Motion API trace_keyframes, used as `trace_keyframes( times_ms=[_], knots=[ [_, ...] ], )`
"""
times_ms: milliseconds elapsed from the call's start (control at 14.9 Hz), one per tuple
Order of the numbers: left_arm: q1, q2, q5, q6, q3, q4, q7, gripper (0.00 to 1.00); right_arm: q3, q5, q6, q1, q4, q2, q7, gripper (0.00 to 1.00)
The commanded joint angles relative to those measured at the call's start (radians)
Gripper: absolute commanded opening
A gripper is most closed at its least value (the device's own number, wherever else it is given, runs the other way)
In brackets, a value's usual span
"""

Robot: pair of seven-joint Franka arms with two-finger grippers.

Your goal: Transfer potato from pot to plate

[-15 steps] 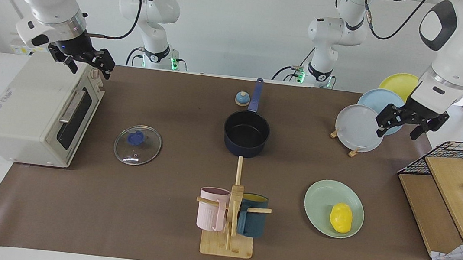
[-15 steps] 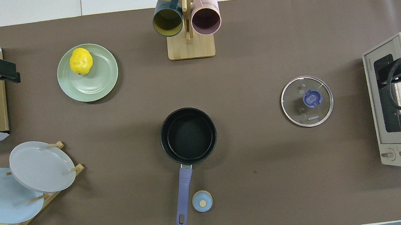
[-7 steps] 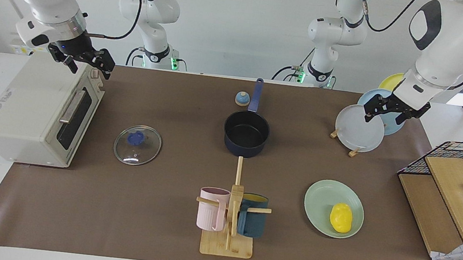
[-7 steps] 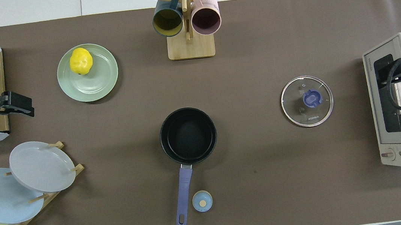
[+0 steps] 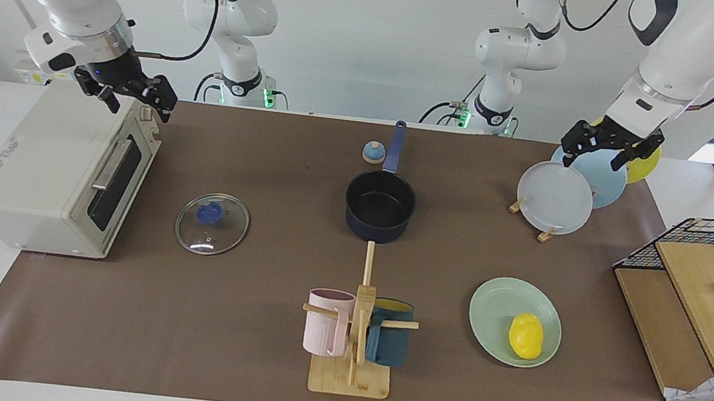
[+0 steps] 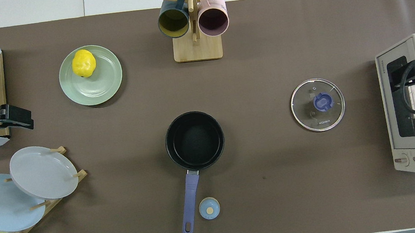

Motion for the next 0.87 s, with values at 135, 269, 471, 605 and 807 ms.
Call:
trace_keyframes(
  times_ms=[135, 269, 471, 605, 807],
  knots=[
    [-0.002, -0.039, 0.010, -0.027, 0.000, -0.044, -0.007, 1.00, 0.005, 0.015, 0.009, -0.013, -0.019, -0.016, 0.001, 1.00],
    [-0.008, -0.038, 0.010, -0.022, 0.000, -0.051, -0.005, 1.00, 0.006, 0.015, 0.009, -0.013, -0.019, -0.016, 0.002, 1.00],
    [-0.010, -0.024, -0.029, 0.010, 0.008, -0.048, -0.008, 1.00, 0.006, 0.015, 0.009, -0.012, -0.019, -0.016, 0.002, 1.00],
    [-0.010, -0.001, -0.030, 0.045, 0.008, -0.052, -0.007, 1.00, 0.006, 0.015, 0.009, -0.013, -0.019, -0.016, 0.001, 1.00],
    [-0.010, 0.031, -0.028, 0.073, 0.008, -0.048, -0.002, 1.00, 0.006, 0.015, 0.009, -0.013, -0.019, -0.016, 0.001, 1.00]
  ],
)
